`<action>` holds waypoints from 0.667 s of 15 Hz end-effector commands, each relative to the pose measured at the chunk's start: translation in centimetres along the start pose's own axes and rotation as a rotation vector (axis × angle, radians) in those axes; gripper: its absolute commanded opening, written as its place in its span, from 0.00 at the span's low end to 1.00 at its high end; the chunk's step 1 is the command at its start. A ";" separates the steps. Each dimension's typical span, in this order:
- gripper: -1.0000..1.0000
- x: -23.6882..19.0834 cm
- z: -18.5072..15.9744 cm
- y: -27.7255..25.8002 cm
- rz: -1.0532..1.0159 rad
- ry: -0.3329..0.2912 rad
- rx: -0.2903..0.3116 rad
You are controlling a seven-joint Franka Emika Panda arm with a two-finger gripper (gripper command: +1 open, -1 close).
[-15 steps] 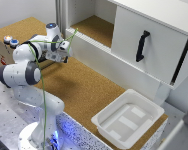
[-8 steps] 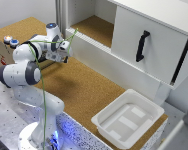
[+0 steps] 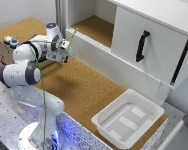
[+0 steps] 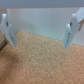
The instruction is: Close the cabinet drawer
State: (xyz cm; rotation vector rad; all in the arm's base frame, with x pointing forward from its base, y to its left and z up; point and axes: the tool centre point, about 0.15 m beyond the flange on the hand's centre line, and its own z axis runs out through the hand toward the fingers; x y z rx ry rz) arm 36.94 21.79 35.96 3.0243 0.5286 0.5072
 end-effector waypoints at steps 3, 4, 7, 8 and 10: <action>1.00 1.3 -0.6 6.8 0.072 0.034 -0.036; 1.00 1.1 -0.8 7.8 0.089 0.034 -0.044; 1.00 0.4 -1.4 10.9 0.153 0.032 -0.073; 1.00 0.1 -1.5 12.1 0.175 0.030 -0.077; 1.00 -0.4 -2.1 14.6 0.206 0.040 -0.104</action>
